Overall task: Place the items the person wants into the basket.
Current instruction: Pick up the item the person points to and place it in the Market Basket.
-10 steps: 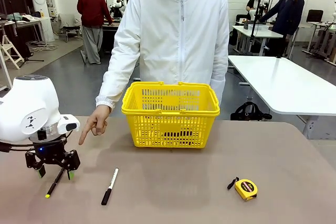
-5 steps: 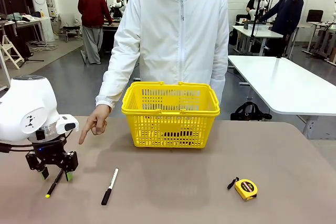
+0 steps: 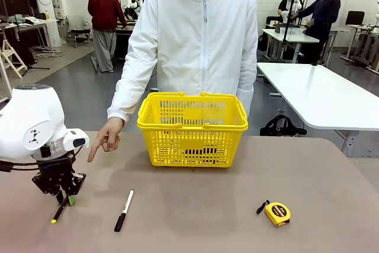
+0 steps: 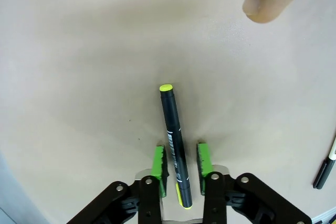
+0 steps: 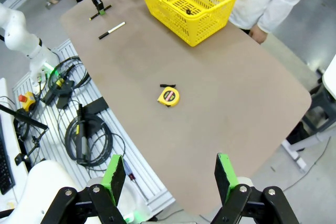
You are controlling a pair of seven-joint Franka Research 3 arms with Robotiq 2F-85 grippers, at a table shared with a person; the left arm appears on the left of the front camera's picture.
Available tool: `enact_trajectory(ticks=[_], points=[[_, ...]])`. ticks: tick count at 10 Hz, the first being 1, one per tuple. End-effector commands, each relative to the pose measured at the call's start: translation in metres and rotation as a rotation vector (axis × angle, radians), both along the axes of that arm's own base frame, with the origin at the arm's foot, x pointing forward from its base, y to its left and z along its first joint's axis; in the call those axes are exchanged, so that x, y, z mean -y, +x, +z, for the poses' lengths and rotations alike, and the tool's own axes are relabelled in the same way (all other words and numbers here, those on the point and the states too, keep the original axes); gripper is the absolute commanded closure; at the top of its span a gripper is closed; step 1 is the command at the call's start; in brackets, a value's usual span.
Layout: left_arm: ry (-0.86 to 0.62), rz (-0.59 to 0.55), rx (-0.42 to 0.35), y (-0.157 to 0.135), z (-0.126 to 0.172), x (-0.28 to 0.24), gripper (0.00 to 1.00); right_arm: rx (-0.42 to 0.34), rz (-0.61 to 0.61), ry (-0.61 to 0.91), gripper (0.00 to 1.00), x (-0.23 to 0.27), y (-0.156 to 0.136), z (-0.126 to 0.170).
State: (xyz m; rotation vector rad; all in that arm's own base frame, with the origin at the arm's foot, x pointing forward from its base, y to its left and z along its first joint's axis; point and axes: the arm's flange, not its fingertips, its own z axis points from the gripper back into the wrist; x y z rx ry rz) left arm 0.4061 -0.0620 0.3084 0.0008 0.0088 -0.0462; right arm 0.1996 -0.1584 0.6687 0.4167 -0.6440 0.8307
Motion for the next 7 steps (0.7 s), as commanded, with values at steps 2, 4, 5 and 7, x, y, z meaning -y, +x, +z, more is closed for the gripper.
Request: enact_trajectory(ticks=[2, 4, 5, 7], points=[[-0.023, -0.020, -0.026, -0.046, -0.019, -0.010, 1.00, 0.010, 0.025, 0.023, 0.11, -0.001, 0.000, 0.000], [-0.027, -0.022, -0.032, -0.046, -0.019, -0.010, 1.00, 0.010, 0.025, 0.023, 0.11, -0.001, 0.000, 0.000], [-0.027, -0.022, -0.035, -0.045, -0.018, -0.010, 1.00, 0.010, 0.025, 0.023, 0.11, -0.001, 0.000, 0.000], [-0.016, -0.045, -0.056, -0.047, 0.004, -0.006, 1.00, 0.010, 0.025, 0.023, 0.11, -0.001, 0.000, 0.000]])
